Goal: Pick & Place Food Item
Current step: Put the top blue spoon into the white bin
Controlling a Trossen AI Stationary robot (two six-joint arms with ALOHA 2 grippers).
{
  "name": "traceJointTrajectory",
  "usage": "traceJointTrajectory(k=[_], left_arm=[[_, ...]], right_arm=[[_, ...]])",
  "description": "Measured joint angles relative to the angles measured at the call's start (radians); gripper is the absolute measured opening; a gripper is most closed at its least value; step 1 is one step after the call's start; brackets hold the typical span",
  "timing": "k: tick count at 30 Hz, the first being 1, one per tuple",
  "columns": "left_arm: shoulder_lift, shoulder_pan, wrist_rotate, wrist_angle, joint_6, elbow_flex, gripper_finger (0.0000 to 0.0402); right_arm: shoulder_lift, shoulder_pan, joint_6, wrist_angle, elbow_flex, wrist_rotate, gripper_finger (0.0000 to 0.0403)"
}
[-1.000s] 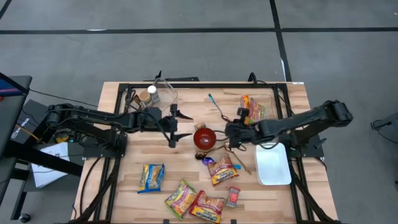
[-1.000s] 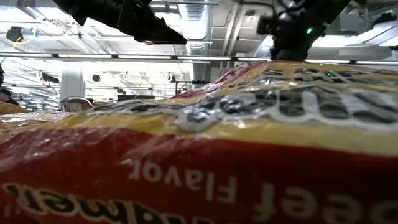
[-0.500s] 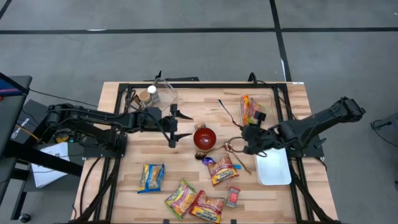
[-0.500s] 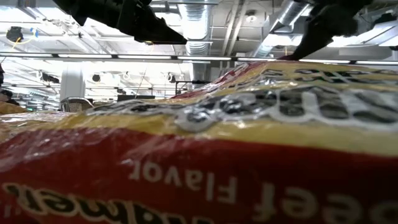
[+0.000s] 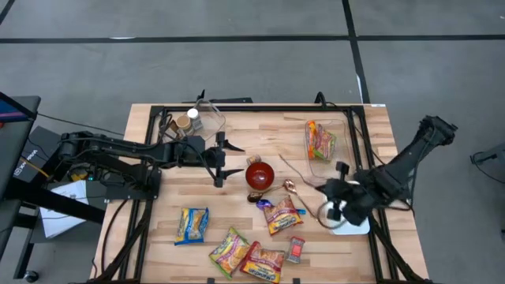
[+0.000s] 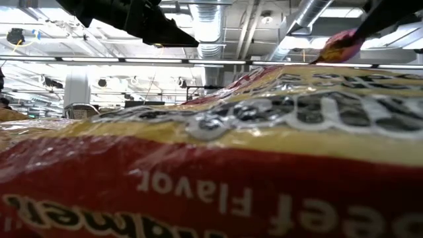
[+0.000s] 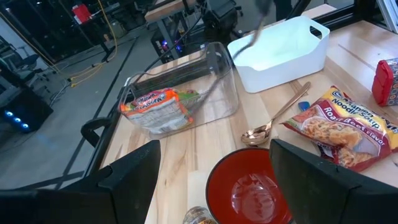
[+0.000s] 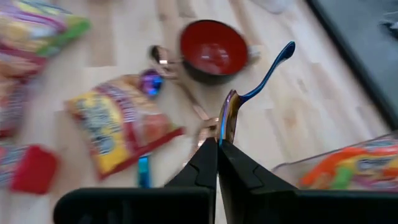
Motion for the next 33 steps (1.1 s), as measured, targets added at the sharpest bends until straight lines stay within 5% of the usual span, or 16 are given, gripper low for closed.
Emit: traceJointTrajectory(k=[8, 16, 27, 33], left_arm=[[0.000, -0.005, 0.001, 0.001, -0.056, 0.000, 0.0296], [0.000, -0.065, 0.001, 0.001, -0.079, 0.000, 0.0296], [0.000, -0.177, 0.000, 0.000, -0.153, 0.000, 0.0296], [0.000, -0.234, 0.000, 0.001, -0.174, 0.000, 0.0296]], right_arm=[[0.002, 0.233, 0.211, -0.022, 0.025, -0.051, 0.0000], [0.051, 0.359, 0.246, -0.132, 0.249, -0.067, 0.0000], [0.324, 0.492, 0.613, -0.604, 0.533, -0.115, 0.0000], [0.447, 0.599, 0.768, -0.647, 0.614, -0.100, 0.0000]])
